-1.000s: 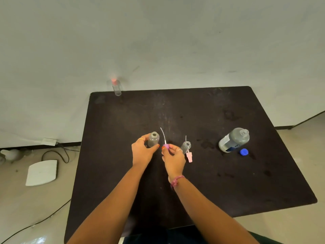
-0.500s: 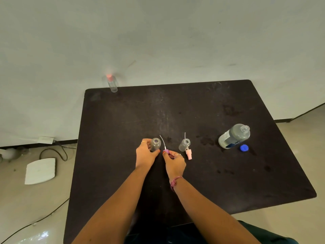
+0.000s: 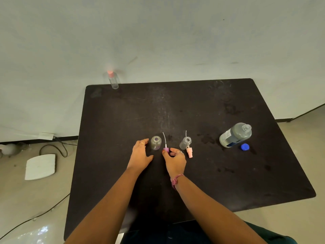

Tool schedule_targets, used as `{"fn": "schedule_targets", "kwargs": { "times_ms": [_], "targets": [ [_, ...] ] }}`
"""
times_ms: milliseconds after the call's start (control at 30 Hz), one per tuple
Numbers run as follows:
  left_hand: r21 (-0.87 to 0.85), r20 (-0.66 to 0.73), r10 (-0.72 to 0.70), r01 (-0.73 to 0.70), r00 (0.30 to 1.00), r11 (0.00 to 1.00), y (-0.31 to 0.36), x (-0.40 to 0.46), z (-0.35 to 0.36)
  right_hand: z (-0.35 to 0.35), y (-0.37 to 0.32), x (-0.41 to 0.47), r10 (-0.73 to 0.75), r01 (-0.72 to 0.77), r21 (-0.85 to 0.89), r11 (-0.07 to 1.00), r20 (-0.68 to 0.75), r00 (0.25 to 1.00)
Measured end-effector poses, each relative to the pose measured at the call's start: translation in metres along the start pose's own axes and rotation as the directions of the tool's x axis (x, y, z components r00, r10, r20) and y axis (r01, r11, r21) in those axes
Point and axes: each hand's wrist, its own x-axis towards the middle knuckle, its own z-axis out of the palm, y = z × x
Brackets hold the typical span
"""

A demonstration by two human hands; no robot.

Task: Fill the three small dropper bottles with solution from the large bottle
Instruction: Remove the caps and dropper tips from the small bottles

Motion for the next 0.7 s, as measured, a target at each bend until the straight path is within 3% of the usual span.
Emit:
{"fn": "schedule_targets", "kwargs": {
  "times_ms": [233,467,700],
  "targets": [
    [0.025,0.016,0.079,-0.08,0.997,0.996,-0.014,-0.004,-0.044,-0.011,-0.018,0.0,-0.053,0.054,0.125,0.991,-0.008,0.999],
    [-0.086,-0.199,0.094,-0.113,0.975,0.99,-0.019,0.008,-0.084,-0.014,-0.08,0.016,-0.322,0.329,0.145,0.933,-0.069,0.944],
    [-0.256,-0.383,0.008,-0.114,0.924,0.96,-0.016,0.038,-0.12,0.019,-0.149,0.041,-0.468,0.46,0.13,0.879,0.04,0.883]
  ]
}}
